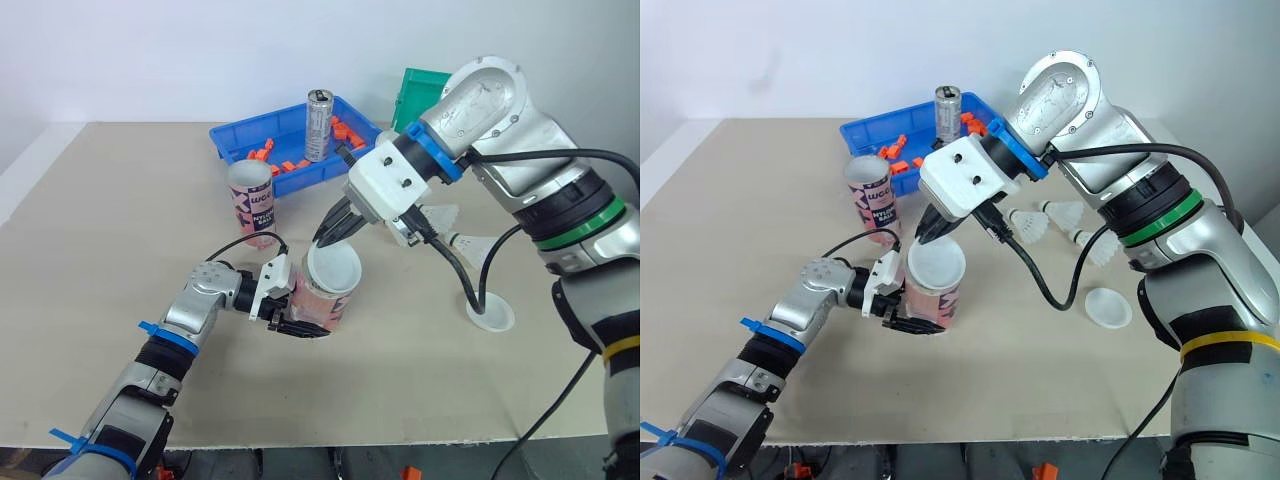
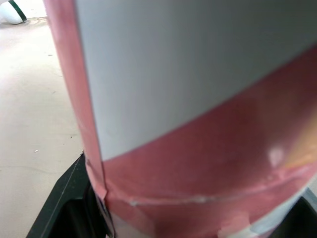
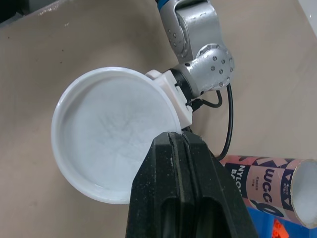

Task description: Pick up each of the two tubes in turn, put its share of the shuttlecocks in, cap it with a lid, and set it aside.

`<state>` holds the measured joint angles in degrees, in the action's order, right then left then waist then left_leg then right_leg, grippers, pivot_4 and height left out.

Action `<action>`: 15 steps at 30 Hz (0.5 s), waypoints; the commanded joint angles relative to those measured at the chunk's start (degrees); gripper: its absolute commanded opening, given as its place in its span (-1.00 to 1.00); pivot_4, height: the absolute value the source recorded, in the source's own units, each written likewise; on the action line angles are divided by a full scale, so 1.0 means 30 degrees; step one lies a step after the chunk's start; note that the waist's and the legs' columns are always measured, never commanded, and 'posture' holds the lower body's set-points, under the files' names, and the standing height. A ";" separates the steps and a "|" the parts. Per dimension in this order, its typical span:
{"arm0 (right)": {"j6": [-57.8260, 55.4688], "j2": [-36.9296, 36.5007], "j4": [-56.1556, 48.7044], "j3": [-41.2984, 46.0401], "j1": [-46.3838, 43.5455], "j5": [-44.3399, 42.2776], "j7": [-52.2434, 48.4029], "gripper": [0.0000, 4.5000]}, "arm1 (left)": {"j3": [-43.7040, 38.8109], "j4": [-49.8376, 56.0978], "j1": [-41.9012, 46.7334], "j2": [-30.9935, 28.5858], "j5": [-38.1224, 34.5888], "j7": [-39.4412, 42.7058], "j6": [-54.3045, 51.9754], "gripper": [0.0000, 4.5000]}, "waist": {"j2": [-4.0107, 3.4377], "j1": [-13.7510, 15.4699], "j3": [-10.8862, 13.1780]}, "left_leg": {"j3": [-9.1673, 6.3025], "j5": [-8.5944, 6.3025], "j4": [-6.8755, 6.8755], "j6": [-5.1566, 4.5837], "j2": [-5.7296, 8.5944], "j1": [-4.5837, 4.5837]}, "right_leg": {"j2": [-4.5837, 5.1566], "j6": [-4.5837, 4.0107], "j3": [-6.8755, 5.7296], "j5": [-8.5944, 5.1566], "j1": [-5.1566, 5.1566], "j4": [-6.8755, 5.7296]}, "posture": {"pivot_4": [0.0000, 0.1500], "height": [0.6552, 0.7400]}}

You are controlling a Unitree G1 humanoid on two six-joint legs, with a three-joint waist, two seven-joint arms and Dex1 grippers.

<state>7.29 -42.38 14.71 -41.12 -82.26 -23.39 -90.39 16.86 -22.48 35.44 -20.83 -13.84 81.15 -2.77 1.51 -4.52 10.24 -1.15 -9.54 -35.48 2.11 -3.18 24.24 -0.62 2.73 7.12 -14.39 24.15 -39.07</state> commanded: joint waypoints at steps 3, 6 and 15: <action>0.0085 -0.0725 -0.1005 -0.0340 -0.0187 -0.0469 -0.0702 -0.97 | 0.0873 -0.1110 -0.0804 -0.0269 0.1094 -0.0070 -0.0709 0.36 | 0.0000 0.0006 0.0000 | 0.0001 0.0000 0.0000 0.0000 0.0000 0.0001 | 0.0001 0.0000 0.0001 0.0000 0.0000 0.0000 | 1.00 1.00; 0.0211 -0.1061 -0.1488 -0.0718 0.0154 -0.0433 -0.0702 -0.97 | 0.0842 -0.1158 -0.0760 -0.0287 0.1070 -0.0078 -0.0720 0.36 | 0.0001 0.0007 0.0000 | 0.0000 -0.0002 0.0001 -0.0001 0.0001 0.0002 | 0.0001 0.0001 0.0002 -0.0011 -0.0001 0.0000 | 1.00 1.00; 0.0887 -0.0939 -0.1707 -0.1102 0.0808 0.0382 -0.0702 -0.97 | 0.0798 -0.1125 -0.0710 -0.0344 0.0976 -0.0179 -0.0844 0.36 | 0.0002 0.0013 -0.0001 | -0.0002 -0.0011 0.0004 -0.0006 0.0005 0.0003 | 0.0004 0.0006 0.0000 -0.0027 -0.0007 0.0001 | 1.00 1.00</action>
<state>8.46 -44.73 11.62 -43.40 -80.40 -22.67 -89.94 17.53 -21.98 35.88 -20.65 -13.84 81.04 -2.77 1.51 -4.48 10.23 -1.15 -9.58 -35.47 2.09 -3.17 24.25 -0.61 2.75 7.12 -14.48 24.13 -39.06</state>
